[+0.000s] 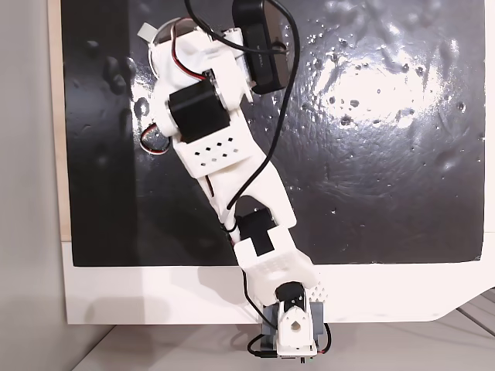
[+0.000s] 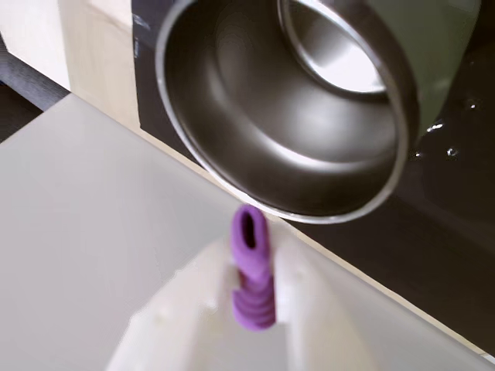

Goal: Grasp a pengrip and put it in the cup.

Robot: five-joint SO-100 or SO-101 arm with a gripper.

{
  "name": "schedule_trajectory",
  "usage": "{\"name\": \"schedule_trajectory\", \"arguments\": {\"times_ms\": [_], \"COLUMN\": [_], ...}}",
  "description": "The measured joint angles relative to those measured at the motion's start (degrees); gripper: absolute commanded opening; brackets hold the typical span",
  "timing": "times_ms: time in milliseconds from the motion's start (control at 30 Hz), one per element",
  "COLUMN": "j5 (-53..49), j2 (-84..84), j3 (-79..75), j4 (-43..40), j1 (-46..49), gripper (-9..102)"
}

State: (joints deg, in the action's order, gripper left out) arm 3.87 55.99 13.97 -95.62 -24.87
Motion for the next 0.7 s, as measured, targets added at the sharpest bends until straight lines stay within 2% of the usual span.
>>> {"name": "schedule_trajectory", "arguments": {"times_ms": [67, 167, 700], "j5": [0.09, 0.09, 0.18], "j2": [-0.18, -0.26, -0.26], "j3": [0.00, 0.00, 0.00], "j4": [0.00, 0.00, -0.18], "j1": [0.09, -0.26, -0.26], "gripper": [20, 27, 27]}}
